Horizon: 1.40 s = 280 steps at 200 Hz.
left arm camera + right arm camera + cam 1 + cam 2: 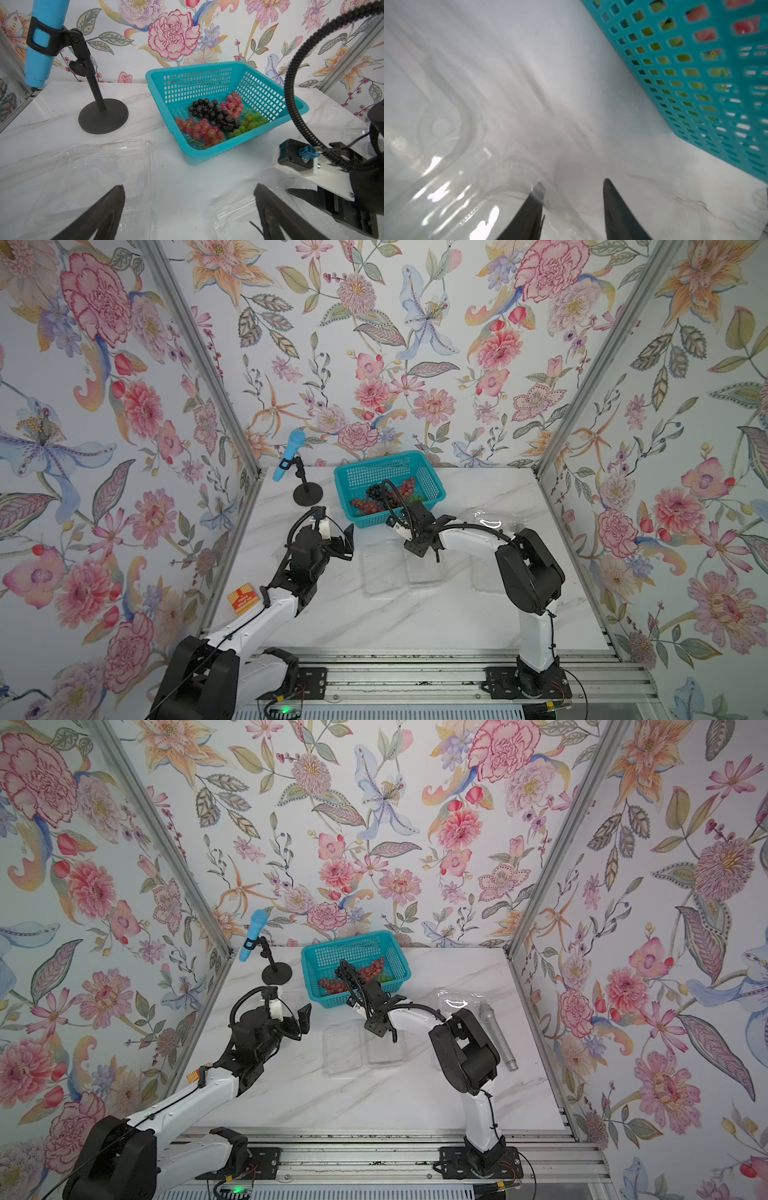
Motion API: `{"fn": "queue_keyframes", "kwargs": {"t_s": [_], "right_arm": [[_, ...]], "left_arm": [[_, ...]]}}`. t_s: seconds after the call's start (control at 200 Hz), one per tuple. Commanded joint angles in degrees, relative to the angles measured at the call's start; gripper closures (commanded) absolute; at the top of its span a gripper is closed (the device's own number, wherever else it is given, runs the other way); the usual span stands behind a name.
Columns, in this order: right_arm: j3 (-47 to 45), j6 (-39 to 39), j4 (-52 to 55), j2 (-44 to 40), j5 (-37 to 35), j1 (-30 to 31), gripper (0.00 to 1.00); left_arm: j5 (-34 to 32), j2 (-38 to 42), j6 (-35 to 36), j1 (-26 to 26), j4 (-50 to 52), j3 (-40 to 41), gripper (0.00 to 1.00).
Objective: Pack grapes into containers
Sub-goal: Adjust the packing box at the center of the board.
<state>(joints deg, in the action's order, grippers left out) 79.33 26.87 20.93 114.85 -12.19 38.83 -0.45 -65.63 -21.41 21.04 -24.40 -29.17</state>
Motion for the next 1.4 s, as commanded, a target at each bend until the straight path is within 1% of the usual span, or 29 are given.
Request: {"fn": "queue_keyframes", "kwargs": {"t_s": [0.0,0.09,0.1,0.12,0.2,0.27,0.395,0.45,0.56,0.701,0.816,0.866,0.951,0.986,1.076,1.136,1.171,1.396], "right_arm": [[-2.6,-4.2,0.5,-3.2,0.7,-1.3,0.58],[-4.1,-7.1,0.7,-4.8,0.0,-1.3,0.58],[-4.2,-7.5,0.9,-5.0,0.0,-2.6,0.58],[-4.5,-8.2,1.2,-5.4,0.1,-3.2,0.58],[-5.4,-11.2,2.1,-6.9,0.3,-4.1,0.59],[-5.7,-14.5,3.2,-8.0,0.3,-4.8,0.61],[-5.7,-20.7,5.9,-8.9,3.6,-6.1,0.67],[-5.9,-22.6,6.8,-9.0,6.2,-6.1,0.67],[-6.8,-23.9,6.9,-9.1,9.7,-5.3,0.66],[-7.3,-23.7,7.3,-10.6,9.2,-3.7,0.57],[-7.1,-25.0,7.6,-14.6,9.7,-3.7,0.46],[-6.4,-25.8,8.0,-16.5,9.3,-3.8,0.35],[-4.1,-27.0,8.7,-18.7,8.2,-4.1,0.26],[-2.8,-27.5,8.8,-19.0,7.6,-4.4,0.16],[1.6,-28.4,8.7,-17.7,7.5,-5.5,0.10],[5.0,-28.8,8.7,-15.4,6.8,-6.3,0.02],[7.5,-28.9,8.7,-13.5,6.3,-6.9,0.00],[23.1,-28.6,8.8,-0.6,6.4,-8.6,0.00]], "left_arm": [[-0.5,-0.5,0.5,0.8,0.5,-1.5,0.00],[-0.6,-0.6,0.4,0.8,0.7,-1.7,0.00],[-0.6,-0.6,0.4,0.8,0.7,-1.7,0.00],[-0.6,-0.6,0.4,0.8,0.8,-1.8,0.00],[-0.6,-0.6,0.2,0.8,0.9,-2.1,0.00],[-0.8,-0.8,0.1,0.8,1.5,-2.7,0.00],[-1.6,-1.2,-0.2,0.8,2.6,-3.8,0.00],[-1.8,-1.5,-0.2,0.8,2.9,-4.3,0.00],[-2.0,-2.0,-0.5,0.8,3.1,-5.0,0.00],[-2.0,-2.5,-1.2,0.8,4.1,-5.9,0.00],[-0.4,-2.3,-1.5,0.8,3.8,-6.0,0.00],[0.4,-2.2,-1.5,0.8,3.8,-6.1,0.00],[2.3,-2.2,-1.5,0.8,3.9,-6.9,0.00],[2.9,-2.4,-1.6,0.8,4.2,-7.4,0.00],[3.1,-3.8,-2.8,0.8,5.3,-9.4,0.00],[3.0,-5.4,-3.5,0.8,6.1,-11.1,0.00],[2.8,-6.5,-3.9,0.8,6.9,-12.1,0.00],[0.8,-12.1,-6.7,0.8,8.7,-16.5,0.00]]}}
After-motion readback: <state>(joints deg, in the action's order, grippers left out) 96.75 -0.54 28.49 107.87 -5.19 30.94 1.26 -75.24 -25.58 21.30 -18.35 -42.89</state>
